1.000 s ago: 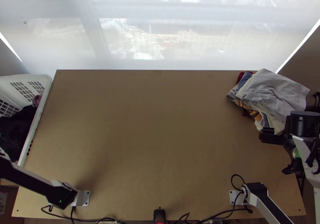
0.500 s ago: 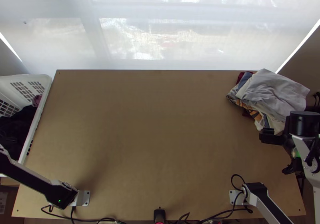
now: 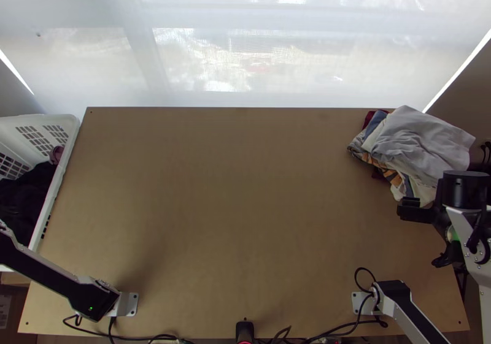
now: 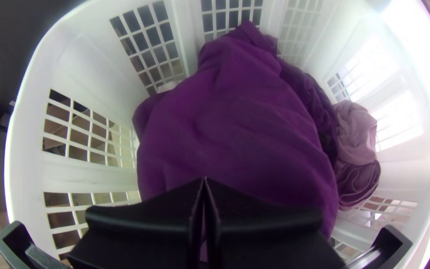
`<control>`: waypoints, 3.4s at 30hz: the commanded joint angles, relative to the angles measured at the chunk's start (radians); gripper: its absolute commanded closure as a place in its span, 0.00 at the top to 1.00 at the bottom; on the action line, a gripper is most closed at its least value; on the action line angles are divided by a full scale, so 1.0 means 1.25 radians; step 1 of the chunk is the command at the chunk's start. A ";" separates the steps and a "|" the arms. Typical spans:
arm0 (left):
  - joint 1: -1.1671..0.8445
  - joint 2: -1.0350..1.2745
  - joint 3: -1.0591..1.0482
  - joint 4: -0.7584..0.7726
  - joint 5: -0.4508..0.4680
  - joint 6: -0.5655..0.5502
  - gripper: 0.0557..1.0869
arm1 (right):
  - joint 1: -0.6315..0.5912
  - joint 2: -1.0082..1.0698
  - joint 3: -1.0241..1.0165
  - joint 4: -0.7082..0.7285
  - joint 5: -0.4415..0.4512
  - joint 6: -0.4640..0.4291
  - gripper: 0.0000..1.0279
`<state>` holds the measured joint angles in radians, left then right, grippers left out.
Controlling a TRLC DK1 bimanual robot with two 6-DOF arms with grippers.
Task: Fold the t-shirt
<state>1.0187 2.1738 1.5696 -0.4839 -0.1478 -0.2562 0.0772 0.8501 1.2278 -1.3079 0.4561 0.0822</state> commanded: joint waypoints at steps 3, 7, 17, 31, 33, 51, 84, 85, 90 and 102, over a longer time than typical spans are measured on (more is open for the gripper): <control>-0.017 -0.125 0.019 -0.031 -0.007 -0.015 0.04 | -0.002 0.002 -0.009 0.003 0.000 0.003 0.95; -0.032 -0.215 0.040 -0.063 0.056 -0.028 0.04 | 0.000 0.002 -0.012 0.008 0.000 0.003 0.95; -0.039 -0.145 0.024 -0.104 0.056 -0.012 0.11 | -0.002 0.005 -0.015 0.011 -0.002 0.003 0.95; -0.034 0.013 0.073 -0.180 0.043 0.038 0.69 | 0.000 0.008 -0.008 0.006 -0.002 0.003 0.95; -0.034 0.028 0.089 -0.175 0.037 0.038 0.69 | 0.000 0.008 -0.005 0.003 -0.002 0.003 0.95; -0.047 0.092 0.124 -0.114 -0.001 0.063 0.04 | -0.013 0.010 0.006 -0.010 -0.007 0.003 0.95; -0.576 -0.729 0.368 -0.144 0.335 -0.123 0.04 | -0.023 -0.004 -0.003 -0.003 -0.018 0.009 0.95; -0.644 -0.746 0.352 -0.158 0.335 -0.124 0.04 | -0.024 -0.005 -0.003 -0.003 -0.019 0.009 0.95; -1.094 -0.813 0.206 -0.233 0.229 -0.151 0.04 | -0.034 -0.015 0.001 -0.005 -0.019 0.009 0.95; -1.424 -0.862 -0.177 -0.177 0.126 -0.145 0.04 | -0.056 -0.043 0.001 -0.010 -0.029 0.012 0.95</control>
<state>-0.5789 1.1339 1.5654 -0.7456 0.0441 -0.4599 0.0219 0.8146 1.2327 -1.3190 0.4297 0.0937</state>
